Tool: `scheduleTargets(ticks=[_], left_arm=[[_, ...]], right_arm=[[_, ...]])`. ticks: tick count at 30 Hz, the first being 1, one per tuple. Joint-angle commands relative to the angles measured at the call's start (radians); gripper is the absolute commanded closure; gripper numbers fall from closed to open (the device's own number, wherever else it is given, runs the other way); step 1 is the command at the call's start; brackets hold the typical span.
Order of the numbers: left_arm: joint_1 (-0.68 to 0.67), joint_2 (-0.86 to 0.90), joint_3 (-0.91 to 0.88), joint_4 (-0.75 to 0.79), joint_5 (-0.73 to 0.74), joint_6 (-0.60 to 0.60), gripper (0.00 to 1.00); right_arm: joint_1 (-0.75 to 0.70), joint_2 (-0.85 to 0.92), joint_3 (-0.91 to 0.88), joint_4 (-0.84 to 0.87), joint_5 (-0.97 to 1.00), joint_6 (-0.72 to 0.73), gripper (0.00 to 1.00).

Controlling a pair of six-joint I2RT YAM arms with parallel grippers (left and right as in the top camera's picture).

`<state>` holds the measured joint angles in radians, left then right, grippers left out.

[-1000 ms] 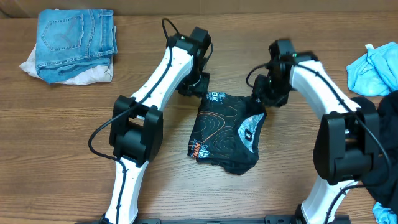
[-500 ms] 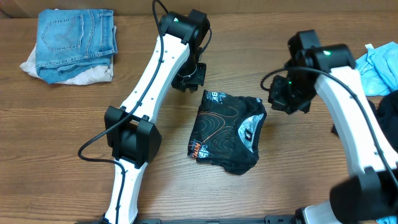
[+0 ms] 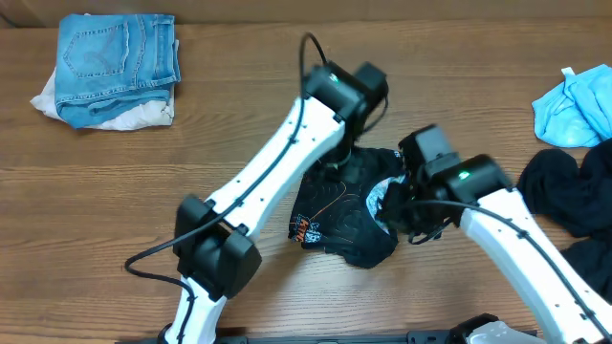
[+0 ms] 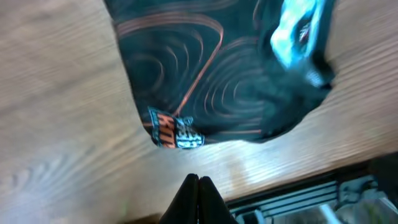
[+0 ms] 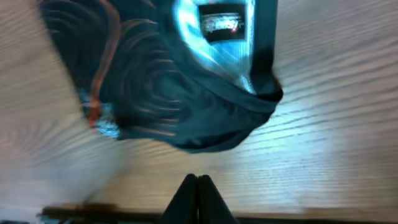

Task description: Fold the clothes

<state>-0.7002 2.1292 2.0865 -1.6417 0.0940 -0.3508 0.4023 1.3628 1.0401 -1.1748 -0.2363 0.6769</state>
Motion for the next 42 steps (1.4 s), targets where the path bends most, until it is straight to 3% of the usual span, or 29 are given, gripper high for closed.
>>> scheduleTargets(ticks=[1,13,22,37,42], left_arm=[[0.037,0.002,-0.092,0.026,0.001,-0.050,0.96],[0.058,0.002,-0.338,0.211,0.157,-0.046,0.96],[0.058,0.002,-0.467,0.299,0.241,-0.046,0.96],[0.061,0.002,-0.567,0.372,0.265,-0.034,0.96],[0.062,0.002,-0.567,0.368,0.192,-0.035,0.96]], right_arm=[[-0.026,-0.013,-0.075,0.050,-0.018,0.069,0.96],[-0.086,-0.012,-0.183,0.195,-0.082,0.057,0.96],[-0.086,-0.012,-0.302,0.311,-0.189,0.132,0.96],[-0.089,0.026,-0.465,0.529,-0.279,0.214,0.96],[-0.117,0.073,-0.465,0.529,-0.302,0.214,0.96]])
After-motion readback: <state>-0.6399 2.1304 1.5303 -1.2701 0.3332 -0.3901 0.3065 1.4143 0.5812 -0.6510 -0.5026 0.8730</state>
